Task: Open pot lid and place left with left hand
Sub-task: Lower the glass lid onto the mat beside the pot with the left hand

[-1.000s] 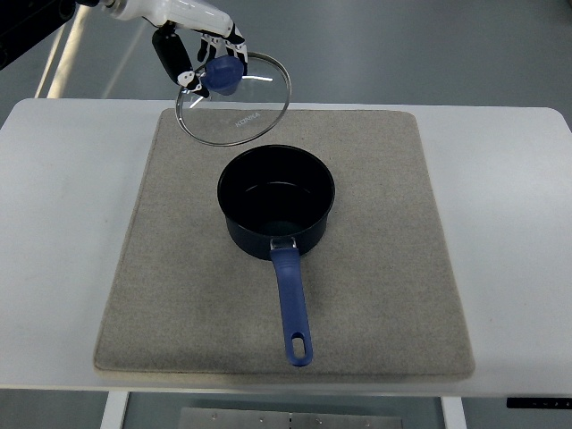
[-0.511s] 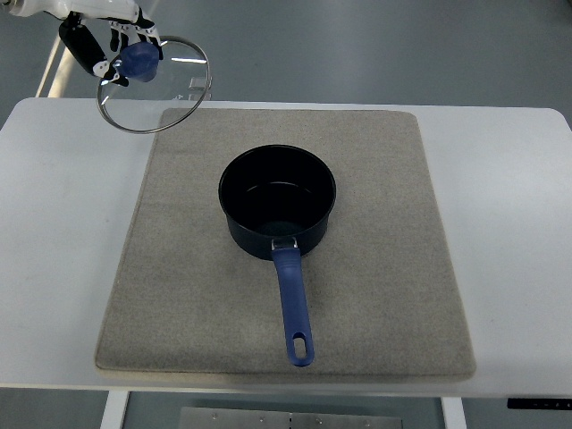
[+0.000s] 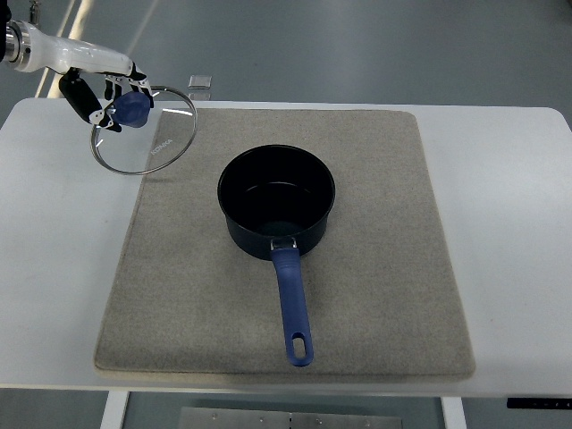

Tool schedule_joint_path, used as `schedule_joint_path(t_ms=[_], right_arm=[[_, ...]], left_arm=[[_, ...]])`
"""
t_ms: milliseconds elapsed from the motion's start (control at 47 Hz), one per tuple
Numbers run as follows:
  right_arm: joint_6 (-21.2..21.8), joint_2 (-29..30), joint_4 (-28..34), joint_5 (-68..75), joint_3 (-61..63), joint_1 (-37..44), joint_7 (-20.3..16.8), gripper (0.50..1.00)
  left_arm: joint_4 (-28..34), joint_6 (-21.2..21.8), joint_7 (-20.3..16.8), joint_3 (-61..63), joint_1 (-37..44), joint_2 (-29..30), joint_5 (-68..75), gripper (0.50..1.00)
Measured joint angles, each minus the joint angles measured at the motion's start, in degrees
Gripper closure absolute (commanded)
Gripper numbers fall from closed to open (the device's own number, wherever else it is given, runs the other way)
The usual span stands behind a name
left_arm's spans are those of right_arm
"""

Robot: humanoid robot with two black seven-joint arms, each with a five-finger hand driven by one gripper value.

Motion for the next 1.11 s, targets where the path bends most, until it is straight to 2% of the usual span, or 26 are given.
schedule_joint_path(t_ms=[255, 468, 1106], right_arm=[[0.0, 0.0, 0.0, 0.0, -0.02, 0.03, 0.0, 0.585], [0.0, 0.0, -0.01, 0.0, 0.01, 0.0, 0.0, 0.585], [0.0, 0.0, 0.0, 0.0, 0.01, 0.02, 0.01, 0.585]], left_arm=[[0.04, 0.57, 0.0, 0.1, 3.14, -0.66, 0.17, 1.0], [0.28, 2.59, -0.01, 0.11, 5.45, -3.53, 0.83, 1.0], [1.85, 2.89, 0.0, 0.1, 6.14, -8.16, 2.03, 1.0]])
